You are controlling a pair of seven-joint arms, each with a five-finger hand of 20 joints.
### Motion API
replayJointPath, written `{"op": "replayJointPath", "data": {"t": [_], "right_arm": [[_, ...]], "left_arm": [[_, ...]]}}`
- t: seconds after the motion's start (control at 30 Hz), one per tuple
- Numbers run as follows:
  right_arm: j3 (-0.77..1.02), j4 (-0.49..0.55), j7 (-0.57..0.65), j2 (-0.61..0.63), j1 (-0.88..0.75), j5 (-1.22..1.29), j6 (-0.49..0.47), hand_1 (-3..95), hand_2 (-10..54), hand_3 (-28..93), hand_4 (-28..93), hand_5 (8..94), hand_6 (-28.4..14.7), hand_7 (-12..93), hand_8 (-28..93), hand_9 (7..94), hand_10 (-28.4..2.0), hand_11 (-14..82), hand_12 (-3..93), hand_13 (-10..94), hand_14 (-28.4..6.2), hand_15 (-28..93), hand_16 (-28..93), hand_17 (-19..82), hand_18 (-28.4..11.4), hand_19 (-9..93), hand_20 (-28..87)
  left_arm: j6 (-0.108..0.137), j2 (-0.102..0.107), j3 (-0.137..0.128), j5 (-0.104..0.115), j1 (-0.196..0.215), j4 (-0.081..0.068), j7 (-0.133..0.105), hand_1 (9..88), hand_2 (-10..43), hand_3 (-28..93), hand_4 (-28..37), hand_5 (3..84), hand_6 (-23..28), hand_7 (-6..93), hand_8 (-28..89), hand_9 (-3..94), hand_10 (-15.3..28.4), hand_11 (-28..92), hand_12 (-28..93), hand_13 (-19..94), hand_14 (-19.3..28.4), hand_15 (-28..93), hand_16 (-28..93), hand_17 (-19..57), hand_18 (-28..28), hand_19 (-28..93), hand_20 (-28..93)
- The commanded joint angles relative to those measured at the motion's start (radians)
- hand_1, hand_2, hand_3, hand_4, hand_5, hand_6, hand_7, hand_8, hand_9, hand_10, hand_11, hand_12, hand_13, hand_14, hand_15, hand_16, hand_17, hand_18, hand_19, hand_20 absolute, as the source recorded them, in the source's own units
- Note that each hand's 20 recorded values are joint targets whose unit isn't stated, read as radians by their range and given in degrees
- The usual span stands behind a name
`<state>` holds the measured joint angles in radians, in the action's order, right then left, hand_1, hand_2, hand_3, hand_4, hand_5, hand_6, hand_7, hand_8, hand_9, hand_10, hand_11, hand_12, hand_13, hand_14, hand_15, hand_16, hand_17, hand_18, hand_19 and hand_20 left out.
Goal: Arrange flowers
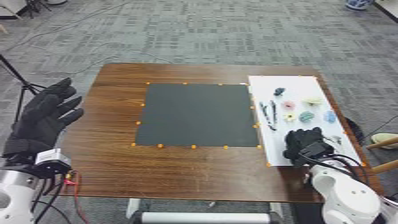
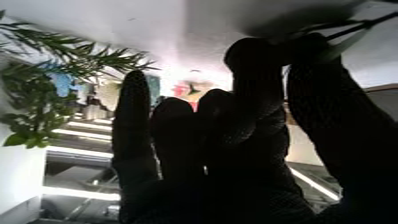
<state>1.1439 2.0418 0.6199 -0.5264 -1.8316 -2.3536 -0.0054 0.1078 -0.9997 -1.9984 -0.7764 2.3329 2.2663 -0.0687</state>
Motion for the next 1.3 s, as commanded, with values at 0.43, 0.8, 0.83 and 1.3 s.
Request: {"op": "replayJointPath", "data": {"t": [0.43,0.8,0.83,1.3], "right_arm": [[-0.245,-0.038,0.009,0.026,0.386,0.208,0.439,34.4,-9.5,90,-12,72.6,-1.1,62,28,76.6,-10.4,71.2,62.6,66,-12.4,83,50,24,-16.9,64,40],[-0.711,-0.234,-0.031,-0.309,0.927,0.284,0.353,35.2,-9.5,90,-12,73.3,-1.4,60,29,76.7,-10.6,70.6,62.2,66,-12.5,83,49,24,-17.4,64,40],[-0.718,-0.241,-0.029,-0.338,0.937,0.281,0.327,35.2,-9.5,90,-12,73.3,-1.3,60,29,76.7,-10.5,70.5,62.2,66,-12.5,83,49,24,-17.4,64,40],[-0.930,-0.316,0.097,-0.607,1.013,0.231,0.274,35.6,-9.5,89,-13,74.4,-1.0,58,28,77.0,-10.8,69.5,61.8,67,-12.8,83,48,24,-18.5,66,40]], "left_arm": [[-0.003,0.023,-0.042,0.005,0.007,0.014,0.003,28.0,-7.4,67,-27.1,20.3,1.1,26.8,-13,15.5,8.8,24,19,8,12.0,45,-6,-10.1,18.4,39,10],[-0.080,0.176,-0.108,0.012,-0.095,-0.032,0.072,27.0,-7.7,67,-27.2,20.7,1.1,25.9,-13,15.8,8.9,23,19,8,12.2,44,-6,-10.3,18.6,39,10],[-0.082,0.184,-0.106,0.013,-0.105,-0.035,0.075,27.0,-7.6,67,-27.3,20.7,1.1,25.7,-12,15.8,8.9,23,19,8,12.2,44,-6,-10.3,18.6,39,10],[-0.082,0.183,-0.053,0.010,-0.141,-0.039,0.067,26.9,-7.5,67,-27.3,21.0,1.2,24.6,-12,16.0,9.0,22,19,8,12.3,43,-6,-10.2,18.8,39,10]]}}
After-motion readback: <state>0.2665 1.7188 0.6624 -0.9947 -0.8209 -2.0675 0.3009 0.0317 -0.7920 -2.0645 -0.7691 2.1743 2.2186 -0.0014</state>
